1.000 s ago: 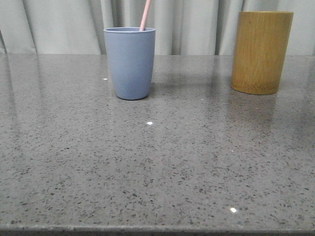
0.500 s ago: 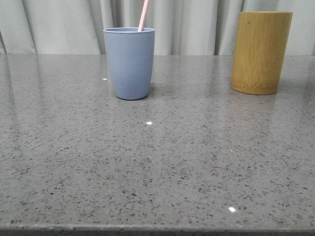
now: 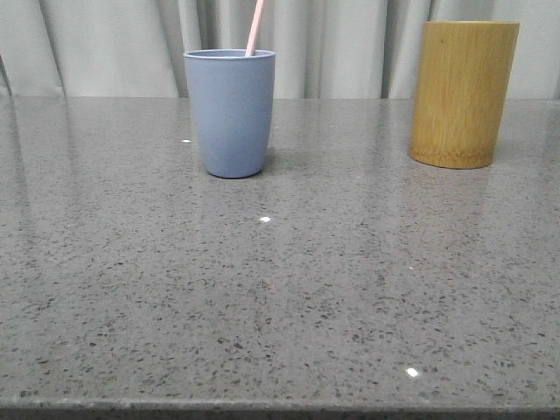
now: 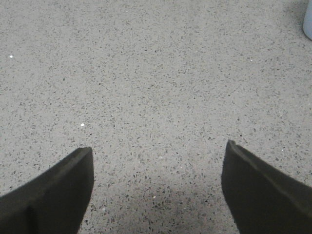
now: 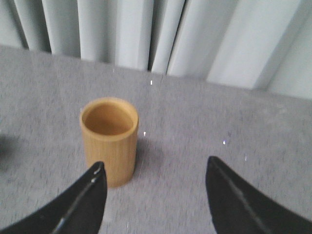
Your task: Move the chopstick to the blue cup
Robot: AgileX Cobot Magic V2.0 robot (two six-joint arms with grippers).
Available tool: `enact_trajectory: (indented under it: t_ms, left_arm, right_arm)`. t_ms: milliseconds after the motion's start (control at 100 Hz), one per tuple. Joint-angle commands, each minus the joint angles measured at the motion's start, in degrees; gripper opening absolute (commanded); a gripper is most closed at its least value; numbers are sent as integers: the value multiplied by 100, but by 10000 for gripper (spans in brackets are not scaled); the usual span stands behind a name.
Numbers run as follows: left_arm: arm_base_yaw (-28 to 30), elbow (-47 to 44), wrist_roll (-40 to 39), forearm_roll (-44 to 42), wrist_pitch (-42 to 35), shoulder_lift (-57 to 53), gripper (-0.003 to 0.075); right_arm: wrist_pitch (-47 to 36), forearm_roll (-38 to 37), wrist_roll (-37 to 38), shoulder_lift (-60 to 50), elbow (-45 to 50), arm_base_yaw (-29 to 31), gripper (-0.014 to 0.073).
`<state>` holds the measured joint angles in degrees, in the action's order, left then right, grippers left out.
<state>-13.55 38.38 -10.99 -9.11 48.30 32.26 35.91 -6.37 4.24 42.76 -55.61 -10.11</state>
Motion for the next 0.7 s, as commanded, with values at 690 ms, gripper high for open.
enact_trajectory:
  t_ms: [690]
  left_arm:
    - [13,141,-67,-50,-349,9,371]
  right_arm:
    - [-384,-100,370,-2701,2342,37,324]
